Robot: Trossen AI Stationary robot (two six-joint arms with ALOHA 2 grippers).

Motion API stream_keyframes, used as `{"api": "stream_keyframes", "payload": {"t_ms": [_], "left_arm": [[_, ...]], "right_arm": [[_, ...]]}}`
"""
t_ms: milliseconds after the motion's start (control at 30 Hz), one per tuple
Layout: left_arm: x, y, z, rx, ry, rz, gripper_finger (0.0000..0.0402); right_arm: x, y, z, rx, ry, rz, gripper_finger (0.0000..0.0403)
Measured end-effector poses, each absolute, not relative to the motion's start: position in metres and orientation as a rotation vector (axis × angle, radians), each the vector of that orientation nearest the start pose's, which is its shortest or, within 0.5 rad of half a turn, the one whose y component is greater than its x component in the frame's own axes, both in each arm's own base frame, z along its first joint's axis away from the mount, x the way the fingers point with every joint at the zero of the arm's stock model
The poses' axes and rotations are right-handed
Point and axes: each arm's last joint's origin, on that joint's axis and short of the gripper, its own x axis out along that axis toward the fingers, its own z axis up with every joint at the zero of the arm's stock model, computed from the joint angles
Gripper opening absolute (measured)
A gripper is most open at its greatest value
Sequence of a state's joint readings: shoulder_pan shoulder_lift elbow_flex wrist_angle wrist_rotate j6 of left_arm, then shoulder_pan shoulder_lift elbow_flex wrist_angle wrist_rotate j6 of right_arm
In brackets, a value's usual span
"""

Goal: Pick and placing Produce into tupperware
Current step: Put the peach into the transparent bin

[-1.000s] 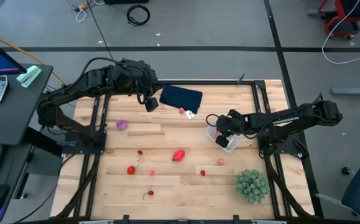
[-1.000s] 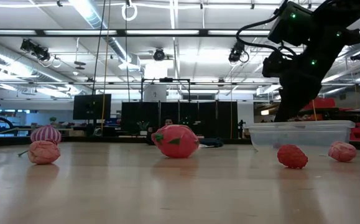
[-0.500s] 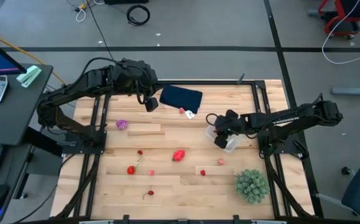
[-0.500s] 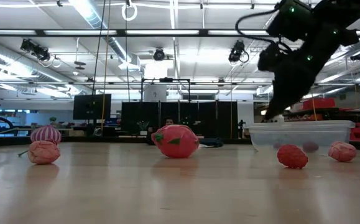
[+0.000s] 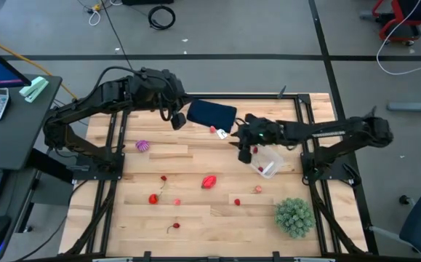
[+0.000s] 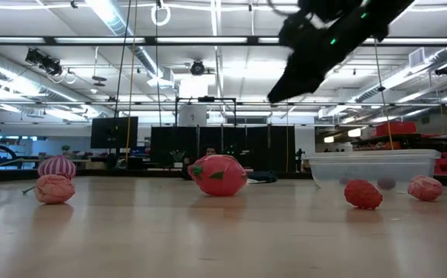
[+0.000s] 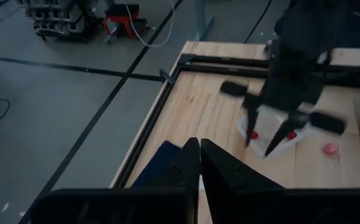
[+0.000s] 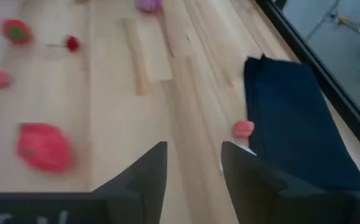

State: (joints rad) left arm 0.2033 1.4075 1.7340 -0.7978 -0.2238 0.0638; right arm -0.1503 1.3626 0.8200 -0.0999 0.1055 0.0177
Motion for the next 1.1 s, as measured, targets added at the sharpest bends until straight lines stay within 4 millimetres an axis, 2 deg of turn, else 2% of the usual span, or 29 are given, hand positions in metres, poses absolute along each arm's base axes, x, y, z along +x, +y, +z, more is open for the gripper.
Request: {"api": "stream_keyframes", "payload": {"t_ms": [300, 433, 567, 733, 933, 1100], "left_arm": [[0.269, 0.062, 0.457, 0.067, 0.474, 0.405, 0.0034], [0.269, 0.062, 0.456, 0.068, 0.483, 0.404, 0.0028], [0.269, 0.062, 0.456, 0.105, 0.49, 0.395, 0.0024], [0.268, 0.062, 0.455, 0.113, 0.512, 0.391, 0.0028], [0.265, 0.061, 0.45, 0.11, 0.57, 0.386, 0.0035], [0.263, 0.061, 0.447, 0.092, 0.603, 0.389, 0.0033]], "right_arm": [[0.333, -0.094, 0.152, 0.047, 0.727, -0.336, 0.02], [0.35, -0.115, 0.131, 0.066, 0.769, -0.375, 0.0207], [0.368, -0.129, 0.121, 0.072, 0.774, -0.395, 0.0208], [0.385, -0.135, 0.109, 0.061, 0.823, -0.392, 0.0206], [0.387, -0.136, 0.1, 0.096, 0.863, -0.421, 0.0194], [0.383, -0.136, 0.106, 0.119, 0.88, -0.47, 0.0168]]}}
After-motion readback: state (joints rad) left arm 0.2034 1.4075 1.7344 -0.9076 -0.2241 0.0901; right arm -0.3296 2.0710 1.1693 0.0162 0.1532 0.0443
